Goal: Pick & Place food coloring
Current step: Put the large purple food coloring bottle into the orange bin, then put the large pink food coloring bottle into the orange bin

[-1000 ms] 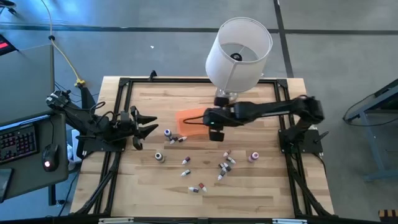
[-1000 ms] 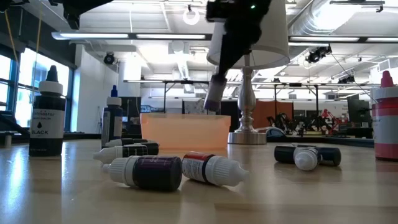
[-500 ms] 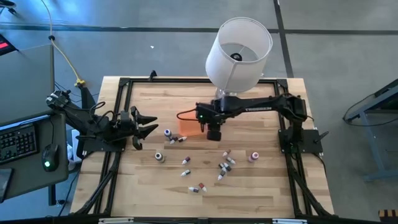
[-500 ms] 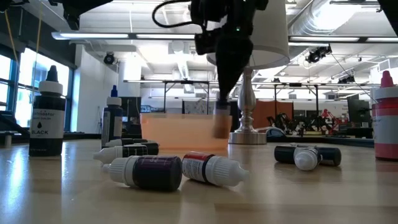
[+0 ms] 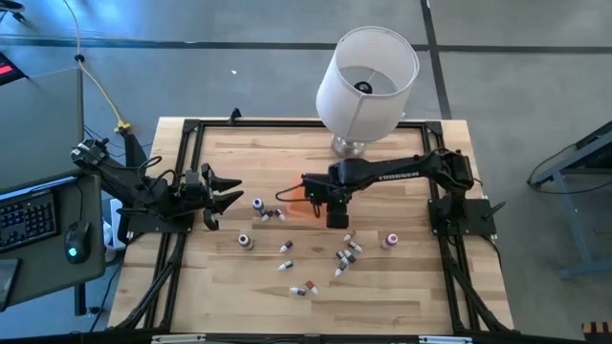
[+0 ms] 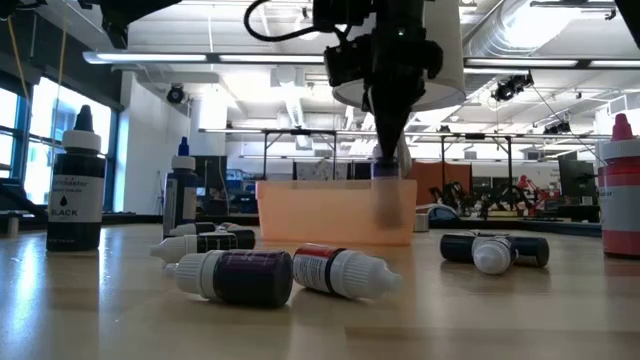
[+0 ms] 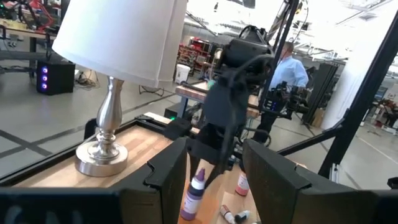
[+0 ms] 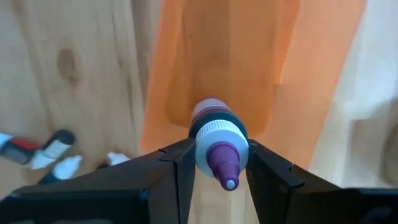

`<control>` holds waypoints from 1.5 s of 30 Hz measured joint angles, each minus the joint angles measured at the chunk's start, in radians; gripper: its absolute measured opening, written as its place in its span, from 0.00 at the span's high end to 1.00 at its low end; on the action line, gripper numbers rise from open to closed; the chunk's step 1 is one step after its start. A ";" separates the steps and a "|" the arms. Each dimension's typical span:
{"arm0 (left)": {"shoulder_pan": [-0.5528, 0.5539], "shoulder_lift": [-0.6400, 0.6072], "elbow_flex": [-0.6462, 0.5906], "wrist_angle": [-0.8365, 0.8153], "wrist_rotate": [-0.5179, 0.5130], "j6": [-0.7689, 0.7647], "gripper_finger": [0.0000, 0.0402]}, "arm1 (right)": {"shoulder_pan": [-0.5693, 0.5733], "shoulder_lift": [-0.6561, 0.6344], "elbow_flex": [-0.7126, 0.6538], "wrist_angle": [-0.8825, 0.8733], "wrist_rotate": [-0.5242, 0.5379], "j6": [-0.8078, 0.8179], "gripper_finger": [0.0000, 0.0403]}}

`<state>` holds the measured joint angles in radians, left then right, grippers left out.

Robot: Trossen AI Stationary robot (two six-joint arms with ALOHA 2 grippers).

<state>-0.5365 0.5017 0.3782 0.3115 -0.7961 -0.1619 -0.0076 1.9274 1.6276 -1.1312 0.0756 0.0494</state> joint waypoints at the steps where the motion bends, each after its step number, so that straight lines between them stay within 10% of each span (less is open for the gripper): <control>1: 0.000 0.000 0.000 0.000 0.000 0.000 0.61 | 0.010 0.000 0.000 -0.009 0.015 0.006 0.72; 18: 0.000 0.000 0.000 -0.016 0.000 -0.004 0.61 | 0.088 -0.008 -0.089 0.046 0.004 0.058 0.71; 33: 0.000 0.000 0.000 -0.021 -0.001 -0.004 0.61 | 0.088 -0.030 -0.054 0.012 0.016 -0.001 0.47; 45: 0.000 0.000 0.000 -0.027 -0.001 -0.004 0.61 | 0.124 -0.126 0.131 -0.346 -0.073 0.197 0.49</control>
<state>-0.5369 0.5018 0.3782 0.2846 -0.7967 -0.1661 0.1166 1.8011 1.7587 -1.4767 0.0021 0.2464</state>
